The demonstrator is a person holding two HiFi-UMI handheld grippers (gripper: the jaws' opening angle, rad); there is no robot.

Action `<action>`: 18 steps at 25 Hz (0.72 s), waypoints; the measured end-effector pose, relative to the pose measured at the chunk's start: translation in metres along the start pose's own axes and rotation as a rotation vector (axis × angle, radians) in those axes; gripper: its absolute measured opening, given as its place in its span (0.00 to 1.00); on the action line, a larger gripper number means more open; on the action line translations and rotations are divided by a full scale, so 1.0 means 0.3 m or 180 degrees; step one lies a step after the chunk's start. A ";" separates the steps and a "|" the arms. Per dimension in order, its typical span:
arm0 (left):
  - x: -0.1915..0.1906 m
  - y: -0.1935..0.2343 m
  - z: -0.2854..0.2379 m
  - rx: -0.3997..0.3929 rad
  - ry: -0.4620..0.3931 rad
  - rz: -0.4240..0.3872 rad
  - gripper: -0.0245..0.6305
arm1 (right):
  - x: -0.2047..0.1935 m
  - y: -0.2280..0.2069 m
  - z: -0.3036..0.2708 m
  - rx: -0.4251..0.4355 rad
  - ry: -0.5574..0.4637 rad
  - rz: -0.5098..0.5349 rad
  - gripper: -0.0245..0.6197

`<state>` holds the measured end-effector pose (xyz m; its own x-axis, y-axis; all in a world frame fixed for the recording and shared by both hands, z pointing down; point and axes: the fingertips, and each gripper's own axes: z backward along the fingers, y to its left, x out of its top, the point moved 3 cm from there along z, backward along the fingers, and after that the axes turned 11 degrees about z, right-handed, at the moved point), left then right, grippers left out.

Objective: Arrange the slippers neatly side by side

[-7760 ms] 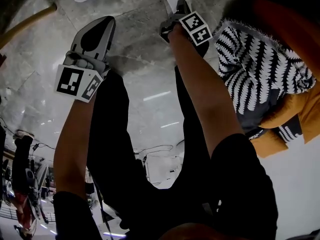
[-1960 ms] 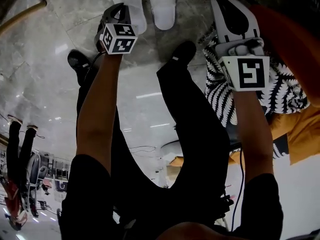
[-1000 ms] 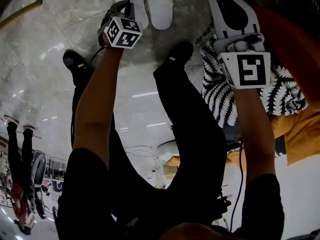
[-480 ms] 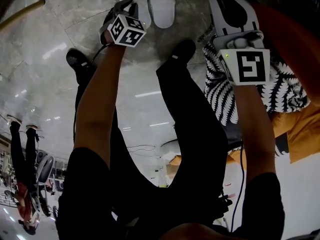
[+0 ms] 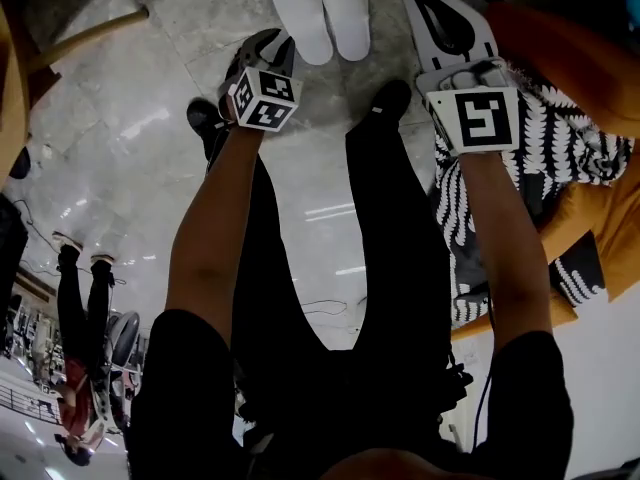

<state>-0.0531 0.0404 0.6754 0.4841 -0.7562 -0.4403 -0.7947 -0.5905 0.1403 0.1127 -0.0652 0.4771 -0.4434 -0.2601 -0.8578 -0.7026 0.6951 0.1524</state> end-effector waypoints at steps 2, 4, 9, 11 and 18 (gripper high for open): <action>0.100 0.008 0.152 -0.0046 -0.0246 0.0016 0.12 | 0.110 0.001 0.038 -0.0101 -0.0057 0.0011 0.10; 0.213 0.018 0.315 -0.0109 -0.0499 0.0010 0.09 | 0.222 0.008 0.081 -0.0221 -0.0097 -0.0028 0.10; 0.531 -0.002 0.772 -0.0427 -0.1274 -0.0158 0.06 | 0.503 0.010 0.241 -0.0503 -0.0096 -0.0152 0.09; 0.643 -0.018 0.969 -0.0617 -0.1586 -0.0210 0.06 | 0.649 0.009 0.312 -0.0556 -0.0216 -0.0175 0.09; 0.908 0.016 1.682 -0.0955 -0.2354 -0.0154 0.06 | 1.172 0.069 0.562 -0.0651 -0.0624 -0.0337 0.09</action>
<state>-0.1097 -0.0262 0.1086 0.0637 -0.4070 -0.9112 -0.5957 -0.7480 0.2925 0.0360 -0.0292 0.0959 -0.2597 -0.1758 -0.9496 -0.8456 0.5163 0.1356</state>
